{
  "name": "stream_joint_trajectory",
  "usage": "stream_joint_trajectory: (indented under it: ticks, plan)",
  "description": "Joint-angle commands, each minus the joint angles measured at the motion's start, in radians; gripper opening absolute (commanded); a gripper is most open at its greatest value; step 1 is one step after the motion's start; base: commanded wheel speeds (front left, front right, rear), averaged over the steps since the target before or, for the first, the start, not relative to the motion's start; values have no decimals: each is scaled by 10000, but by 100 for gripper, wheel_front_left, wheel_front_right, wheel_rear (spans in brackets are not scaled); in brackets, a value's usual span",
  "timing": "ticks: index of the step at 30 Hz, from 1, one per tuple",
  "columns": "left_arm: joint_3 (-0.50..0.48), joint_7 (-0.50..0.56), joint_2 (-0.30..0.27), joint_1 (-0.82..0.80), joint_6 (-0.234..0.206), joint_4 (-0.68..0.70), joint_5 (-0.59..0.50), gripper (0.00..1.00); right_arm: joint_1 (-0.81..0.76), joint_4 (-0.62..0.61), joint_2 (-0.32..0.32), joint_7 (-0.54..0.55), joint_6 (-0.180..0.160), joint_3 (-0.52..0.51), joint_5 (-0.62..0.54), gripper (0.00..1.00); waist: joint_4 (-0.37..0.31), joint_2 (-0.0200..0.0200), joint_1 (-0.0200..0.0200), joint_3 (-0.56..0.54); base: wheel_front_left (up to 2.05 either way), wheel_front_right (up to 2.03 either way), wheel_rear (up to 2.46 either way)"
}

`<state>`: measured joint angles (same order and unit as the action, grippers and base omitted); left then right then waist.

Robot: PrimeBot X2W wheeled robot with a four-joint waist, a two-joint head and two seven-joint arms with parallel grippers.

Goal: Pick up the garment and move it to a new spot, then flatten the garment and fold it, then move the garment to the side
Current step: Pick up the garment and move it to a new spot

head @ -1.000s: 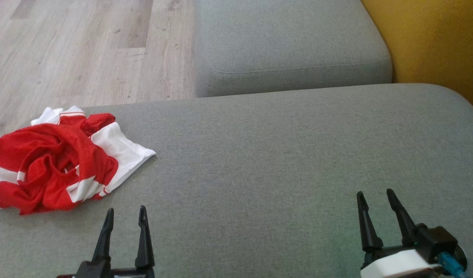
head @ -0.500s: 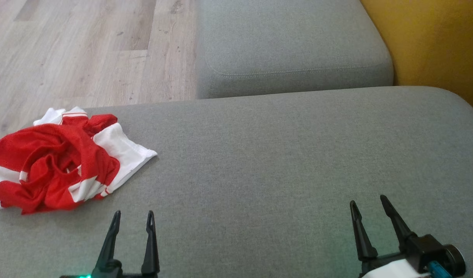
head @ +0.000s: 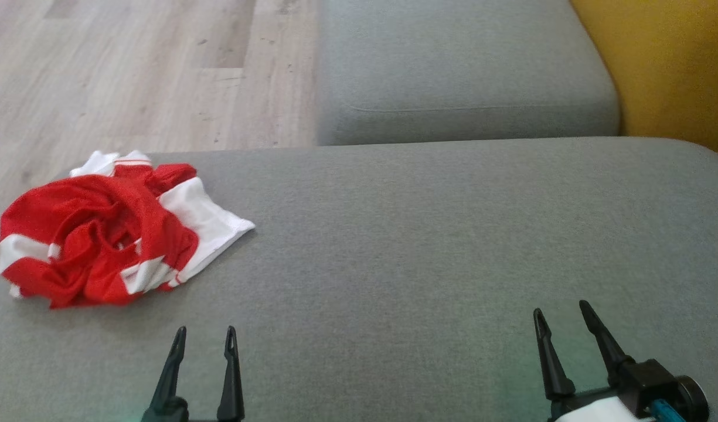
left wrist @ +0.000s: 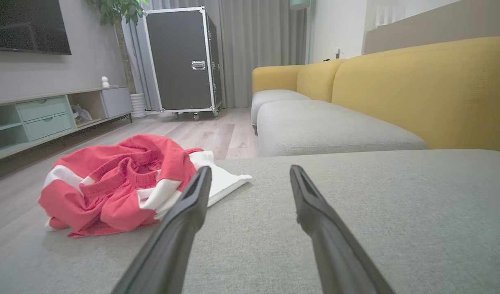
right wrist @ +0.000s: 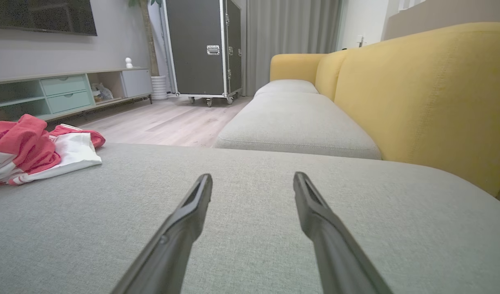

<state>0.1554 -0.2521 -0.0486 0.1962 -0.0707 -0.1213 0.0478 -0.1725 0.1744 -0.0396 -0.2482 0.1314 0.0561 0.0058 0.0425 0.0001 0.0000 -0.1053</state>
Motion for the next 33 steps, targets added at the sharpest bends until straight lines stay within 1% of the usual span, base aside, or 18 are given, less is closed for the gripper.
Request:
stream_joint_trajectory:
  ticks: [1,7,14,18,19,22,26,29,33]
  plan:
    - [-325,-97,-16,-387,-55,272,44,100,286,-300,-106,-136,-7,226,-47,100,221,-1,0,-4,0,0,0]
    - [-369,-97,-16,-393,-63,225,22,100,310,-309,-106,-136,-7,174,64,100,1132,-1,0,15,0,0,0]
    - [-543,-97,-16,-377,-16,223,-59,100,203,-316,-106,-136,-7,130,282,100,2679,-1,0,32,0,0,0]
    - [-721,-97,-16,-316,-45,269,-55,100,245,-270,-106,-136,-7,135,398,100,3367,-1,0,73,0,0,0]
    - [-833,-97,-16,-275,-52,277,-39,100,241,-256,-106,-136,-7,156,422,100,3640,-1,0,86,0,0,0]
    - [-963,-97,-16,-248,-32,342,-33,100,228,-255,-106,-136,-7,160,395,100,3943,-1,0,157,0,0,0]
    - [-1098,-97,-48,-287,-127,674,-202,100,252,-291,-106,-136,-7,89,253,100,4128,-1,0,337,0,0,0]
    - [-1374,-97,-57,-384,-298,1018,-186,100,233,-315,-106,-136,-7,17,94,100,4148,-1,0,498,0,0,0]
    - [-1798,-97,-182,-720,-305,1578,-103,100,244,-384,-106,-136,-7,15,-275,100,3957,-1,0,961,0,0,0]
